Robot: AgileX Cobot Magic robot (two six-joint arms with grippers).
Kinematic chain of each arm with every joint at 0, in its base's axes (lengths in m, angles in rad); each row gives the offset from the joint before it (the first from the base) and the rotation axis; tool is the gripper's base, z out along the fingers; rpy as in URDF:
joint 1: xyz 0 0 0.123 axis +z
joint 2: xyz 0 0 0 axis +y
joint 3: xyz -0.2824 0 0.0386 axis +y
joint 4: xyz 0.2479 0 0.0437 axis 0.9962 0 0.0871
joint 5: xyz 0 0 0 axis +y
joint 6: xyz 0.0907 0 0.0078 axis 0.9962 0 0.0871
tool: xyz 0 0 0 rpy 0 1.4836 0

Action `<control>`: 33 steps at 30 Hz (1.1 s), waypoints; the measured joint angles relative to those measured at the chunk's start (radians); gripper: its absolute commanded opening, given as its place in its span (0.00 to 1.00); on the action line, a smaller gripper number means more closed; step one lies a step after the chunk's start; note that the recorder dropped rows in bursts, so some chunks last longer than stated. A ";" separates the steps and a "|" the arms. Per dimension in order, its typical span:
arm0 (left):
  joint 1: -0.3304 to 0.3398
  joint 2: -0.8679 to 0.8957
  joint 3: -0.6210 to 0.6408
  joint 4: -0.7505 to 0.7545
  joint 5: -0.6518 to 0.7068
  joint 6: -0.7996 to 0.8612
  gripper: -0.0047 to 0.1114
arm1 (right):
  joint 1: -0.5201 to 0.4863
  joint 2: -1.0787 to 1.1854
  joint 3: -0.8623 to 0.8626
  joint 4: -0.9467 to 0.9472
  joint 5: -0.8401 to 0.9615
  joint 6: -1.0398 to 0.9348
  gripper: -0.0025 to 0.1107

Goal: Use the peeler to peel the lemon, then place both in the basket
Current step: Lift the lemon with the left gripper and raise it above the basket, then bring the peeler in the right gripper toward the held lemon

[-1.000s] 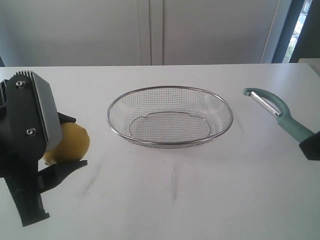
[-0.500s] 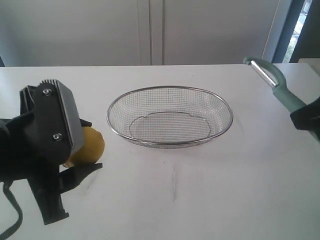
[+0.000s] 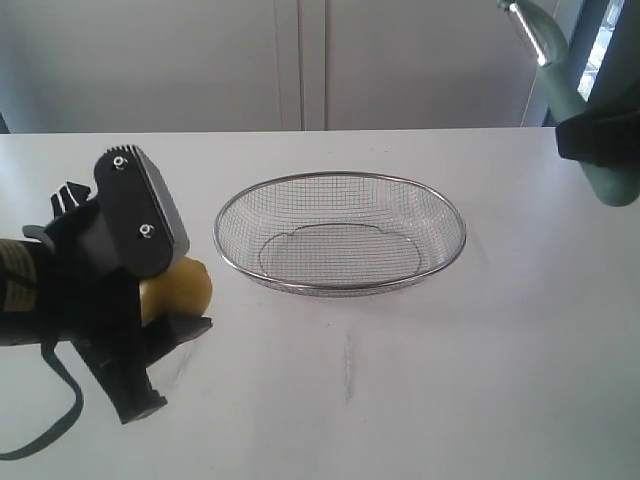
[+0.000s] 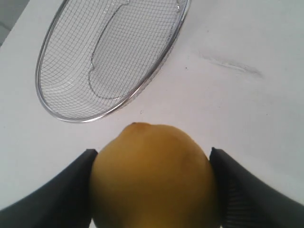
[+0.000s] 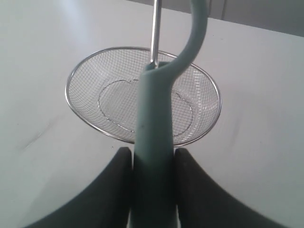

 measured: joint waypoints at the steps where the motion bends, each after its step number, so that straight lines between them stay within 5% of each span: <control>1: 0.008 0.000 -0.006 -0.009 0.011 0.000 0.04 | 0.000 0.000 0.000 0.000 -0.004 0.000 0.02; 11: 0.010 0.003 -0.063 -0.191 0.123 0.152 0.04 | 0.000 0.000 0.000 0.004 -0.015 0.019 0.02; 20: 0.029 0.090 -0.106 -1.029 0.355 1.036 0.04 | 0.000 0.000 0.000 0.004 -0.021 0.071 0.02; 24: 0.107 0.127 -0.143 -1.225 0.492 1.223 0.04 | 0.000 0.000 0.000 0.004 -0.022 0.121 0.02; 29: 0.351 0.123 -0.209 -1.481 0.718 1.420 0.04 | 0.000 0.002 0.012 0.024 0.063 0.138 0.02; 33: 0.416 0.121 -0.211 -1.605 0.793 1.522 0.04 | 0.000 0.038 0.114 0.150 0.115 0.111 0.02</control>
